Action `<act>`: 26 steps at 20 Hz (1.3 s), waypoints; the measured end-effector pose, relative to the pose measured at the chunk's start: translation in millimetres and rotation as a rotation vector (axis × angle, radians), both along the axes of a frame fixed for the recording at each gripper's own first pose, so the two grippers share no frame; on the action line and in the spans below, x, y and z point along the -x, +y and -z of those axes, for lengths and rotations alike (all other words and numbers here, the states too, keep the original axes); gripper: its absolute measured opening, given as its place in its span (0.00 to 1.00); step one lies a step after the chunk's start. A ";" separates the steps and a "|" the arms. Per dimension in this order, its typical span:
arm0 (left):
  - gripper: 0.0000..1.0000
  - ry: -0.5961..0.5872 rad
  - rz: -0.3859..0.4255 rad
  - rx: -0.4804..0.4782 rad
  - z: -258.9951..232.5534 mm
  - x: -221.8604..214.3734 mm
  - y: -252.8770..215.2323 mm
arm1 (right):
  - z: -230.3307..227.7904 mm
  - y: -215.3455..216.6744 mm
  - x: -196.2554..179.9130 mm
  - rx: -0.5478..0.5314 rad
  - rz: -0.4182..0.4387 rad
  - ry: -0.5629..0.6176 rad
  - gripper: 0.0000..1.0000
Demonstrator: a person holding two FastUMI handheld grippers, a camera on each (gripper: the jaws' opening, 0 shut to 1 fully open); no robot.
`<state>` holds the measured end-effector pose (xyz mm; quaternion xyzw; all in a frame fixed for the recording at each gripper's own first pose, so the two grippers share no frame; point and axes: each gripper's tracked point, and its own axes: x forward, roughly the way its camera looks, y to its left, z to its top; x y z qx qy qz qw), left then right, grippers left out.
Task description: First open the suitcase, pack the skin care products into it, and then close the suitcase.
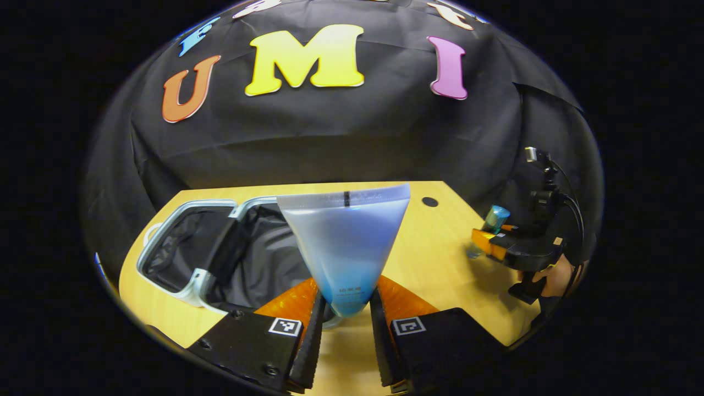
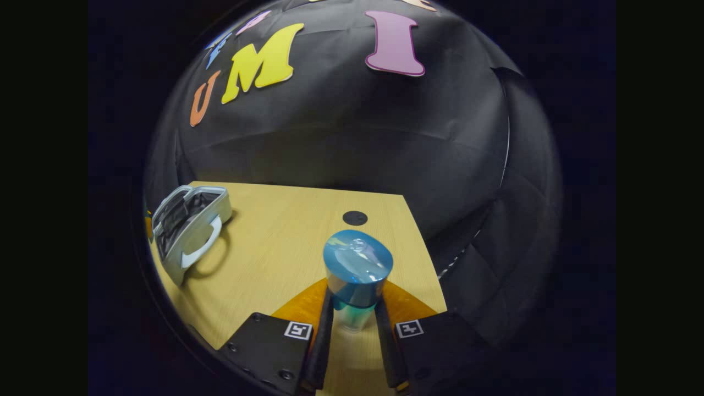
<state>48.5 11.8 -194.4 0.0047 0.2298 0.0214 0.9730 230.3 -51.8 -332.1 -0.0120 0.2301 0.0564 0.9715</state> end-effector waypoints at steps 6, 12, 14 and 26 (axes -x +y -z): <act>0.46 0.021 -0.042 -0.039 -8.4 -2.6 83.0 | -29.2 22.6 35.9 -0.040 0.049 0.040 0.35; 0.46 0.231 -0.007 -0.044 56.9 -25.4 128.0 | -112.1 64.9 118.8 -0.053 0.046 -0.028 0.35; 0.46 0.290 0.010 -0.043 75.6 -31.7 131.7 | -131.0 83.1 145.6 -0.092 0.046 -0.026 0.35; 0.46 0.512 -0.022 -0.062 131.6 -39.1 142.8 | -158.4 117.3 208.9 -0.129 0.072 -0.024 0.35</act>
